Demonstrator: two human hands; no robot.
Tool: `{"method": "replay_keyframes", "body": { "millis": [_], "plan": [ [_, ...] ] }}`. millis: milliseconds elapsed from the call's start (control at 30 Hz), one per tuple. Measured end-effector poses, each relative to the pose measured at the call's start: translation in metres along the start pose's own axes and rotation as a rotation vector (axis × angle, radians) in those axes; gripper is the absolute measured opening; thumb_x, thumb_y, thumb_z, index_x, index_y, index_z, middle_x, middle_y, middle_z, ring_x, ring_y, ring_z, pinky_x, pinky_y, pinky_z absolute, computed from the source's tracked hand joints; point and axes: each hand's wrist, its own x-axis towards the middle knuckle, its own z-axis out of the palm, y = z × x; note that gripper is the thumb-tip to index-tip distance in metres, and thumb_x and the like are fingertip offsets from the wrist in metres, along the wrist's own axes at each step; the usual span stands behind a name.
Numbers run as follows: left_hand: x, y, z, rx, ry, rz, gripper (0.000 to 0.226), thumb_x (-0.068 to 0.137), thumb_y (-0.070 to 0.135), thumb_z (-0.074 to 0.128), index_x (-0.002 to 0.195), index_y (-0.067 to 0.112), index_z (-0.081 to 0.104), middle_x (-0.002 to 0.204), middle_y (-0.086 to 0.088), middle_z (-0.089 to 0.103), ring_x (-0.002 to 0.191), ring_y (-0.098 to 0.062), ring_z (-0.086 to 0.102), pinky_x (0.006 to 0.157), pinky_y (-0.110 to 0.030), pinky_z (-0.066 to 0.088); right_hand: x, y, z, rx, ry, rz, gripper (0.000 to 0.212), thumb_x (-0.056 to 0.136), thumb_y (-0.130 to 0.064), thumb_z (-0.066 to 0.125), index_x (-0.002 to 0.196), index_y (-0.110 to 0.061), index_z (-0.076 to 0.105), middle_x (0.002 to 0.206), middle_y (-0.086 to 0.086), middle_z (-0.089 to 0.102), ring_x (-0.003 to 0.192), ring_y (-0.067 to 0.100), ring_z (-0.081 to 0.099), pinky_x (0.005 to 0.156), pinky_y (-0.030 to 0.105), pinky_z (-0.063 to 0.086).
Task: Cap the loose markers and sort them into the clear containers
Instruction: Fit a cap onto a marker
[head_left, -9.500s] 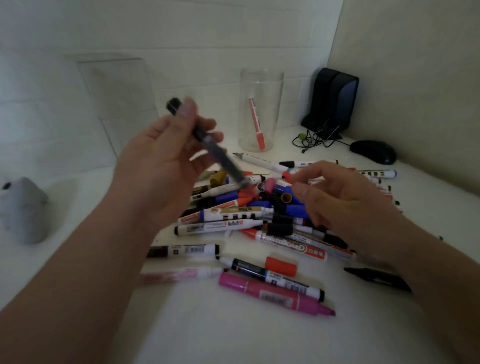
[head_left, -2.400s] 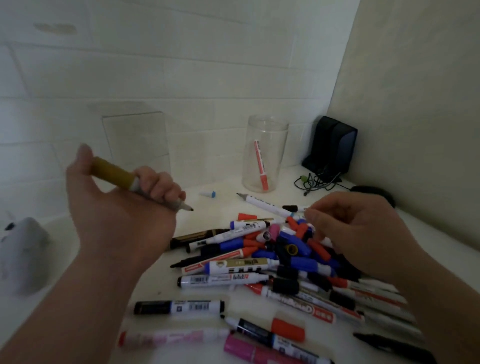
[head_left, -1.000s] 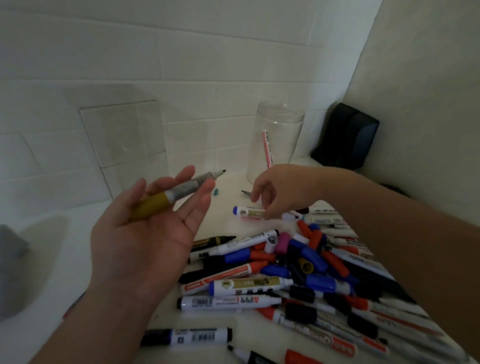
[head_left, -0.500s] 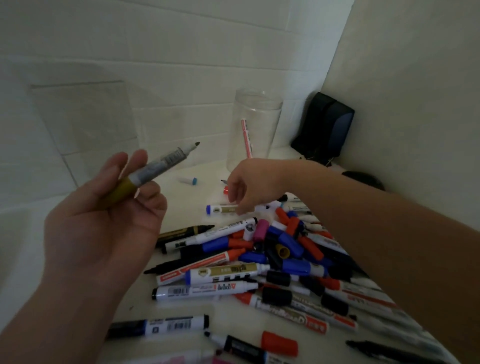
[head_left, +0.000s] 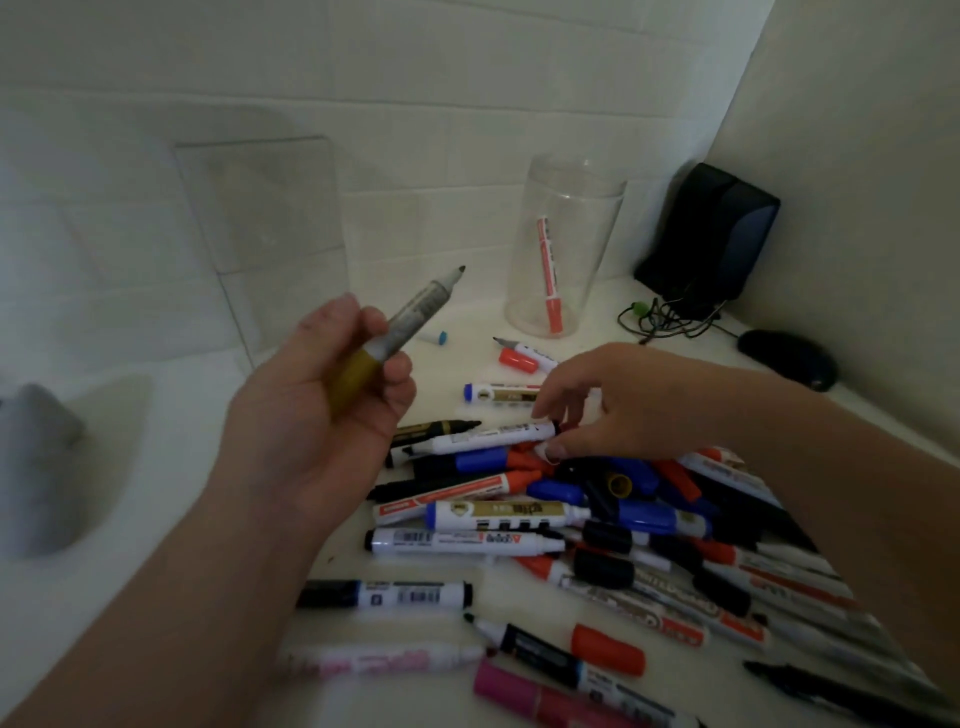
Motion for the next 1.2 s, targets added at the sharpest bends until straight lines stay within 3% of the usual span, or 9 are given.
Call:
{"method": "replay_keyframes", "body": {
  "millis": [300, 400, 500, 633, 700, 767, 867, 1033, 1200],
  "plan": [
    [0.004, -0.002, -0.003, -0.005, -0.004, -0.038, 0.017, 0.096, 0.025, 0.058, 0.086, 0.015, 0.049, 0.073, 0.001, 0.05, 0.056, -0.016, 0.041, 0.056, -0.026, 0.035, 0.004, 0.007, 0.005, 0.185, 0.03, 0.055, 0.015, 0.086, -0.031, 0.075, 0.101, -0.036, 0.073, 0.087, -0.02, 0.073, 0.085, -0.011, 0.064, 0.069, 0.003, 0.042],
    [0.001, -0.001, 0.0, -0.002, 0.054, -0.036, 0.004, 0.099, 0.015, 0.054, 0.096, 0.013, 0.053, 0.078, -0.004, 0.059, 0.058, -0.018, 0.049, 0.057, -0.026, 0.041, 0.004, 0.006, 0.003, 0.227, 0.034, 0.06, 0.013, 0.088, -0.024, 0.074, 0.097, -0.033, 0.074, 0.085, -0.021, 0.075, 0.083, -0.006, 0.067, 0.077, 0.011, 0.044],
    [-0.002, 0.004, 0.002, 0.082, 0.098, 0.066, 0.016, 0.099, 0.003, 0.052, 0.11, 0.014, 0.055, 0.091, -0.006, 0.073, 0.064, -0.022, 0.063, 0.06, -0.028, 0.051, 0.004, 0.005, 0.002, 0.225, 0.041, 0.065, 0.011, 0.089, -0.024, 0.074, 0.097, -0.032, 0.075, 0.084, -0.021, 0.075, 0.08, -0.007, 0.067, 0.072, 0.007, 0.043],
    [-0.004, 0.009, 0.001, 0.43, 0.093, 0.232, 0.028, 0.099, 0.002, 0.056, 0.122, 0.017, 0.051, 0.113, -0.004, 0.072, 0.081, -0.025, 0.074, 0.069, -0.028, 0.058, 0.005, 0.006, 0.0, 0.18, 0.116, 0.071, 0.008, 0.088, -0.031, 0.074, 0.094, -0.036, 0.075, 0.087, -0.023, 0.073, 0.084, -0.01, 0.066, 0.071, 0.005, 0.043],
    [-0.002, 0.007, -0.003, 0.805, 0.112, 0.337, 0.032, 0.094, 0.006, 0.065, 0.12, 0.02, 0.053, 0.112, 0.004, 0.069, 0.085, -0.016, 0.074, 0.073, -0.024, 0.059, 0.002, 0.008, -0.005, 0.174, 0.182, 0.09, 0.006, 0.088, -0.033, 0.073, 0.091, -0.038, 0.074, 0.085, -0.025, 0.071, 0.083, -0.009, 0.065, 0.074, 0.01, 0.044],
    [0.0, 0.003, -0.006, 0.977, 0.125, 0.369, 0.036, 0.087, 0.01, 0.075, 0.115, 0.026, 0.059, 0.104, 0.009, 0.071, 0.088, -0.01, 0.072, 0.079, -0.023, 0.058, -0.006, 0.01, -0.012, 0.196, 0.263, 0.116, 0.006, 0.088, -0.031, 0.073, 0.089, -0.036, 0.073, 0.082, -0.023, 0.072, 0.08, -0.007, 0.066, 0.074, 0.015, 0.046],
    [0.0, 0.002, -0.006, 0.826, 0.107, 0.275, 0.029, 0.093, 0.011, 0.067, 0.118, 0.025, 0.061, 0.098, 0.005, 0.076, 0.085, -0.014, 0.073, 0.075, -0.028, 0.059, -0.025, 0.012, -0.02, 0.217, 0.385, 0.156, 0.006, 0.087, -0.025, 0.075, 0.086, -0.031, 0.074, 0.076, -0.022, 0.072, 0.073, -0.006, 0.067, 0.071, 0.017, 0.049],
    [-0.003, 0.005, 0.004, 0.202, -0.005, -0.158, 0.03, 0.104, 0.017, 0.046, 0.129, 0.011, 0.061, 0.097, -0.008, 0.074, 0.065, -0.017, 0.058, 0.056, -0.028, 0.045, -0.065, 0.001, -0.016, 0.208, 0.512, 0.201, 0.014, 0.083, -0.024, 0.077, 0.078, -0.036, 0.073, 0.07, -0.024, 0.069, 0.068, -0.004, 0.064, 0.063, 0.022, 0.043],
    [-0.013, 0.001, 0.013, 0.033, -0.155, -0.328, 0.036, 0.103, 0.033, 0.042, 0.121, 0.009, 0.062, 0.085, -0.007, 0.06, 0.061, -0.014, 0.045, 0.052, -0.024, 0.036, -0.098, -0.022, 0.002, 0.262, 0.469, 0.241, 0.02, 0.079, -0.034, 0.077, 0.08, -0.053, 0.071, 0.073, -0.022, 0.07, 0.068, 0.003, 0.065, 0.068, 0.035, 0.056]
  ]
}}
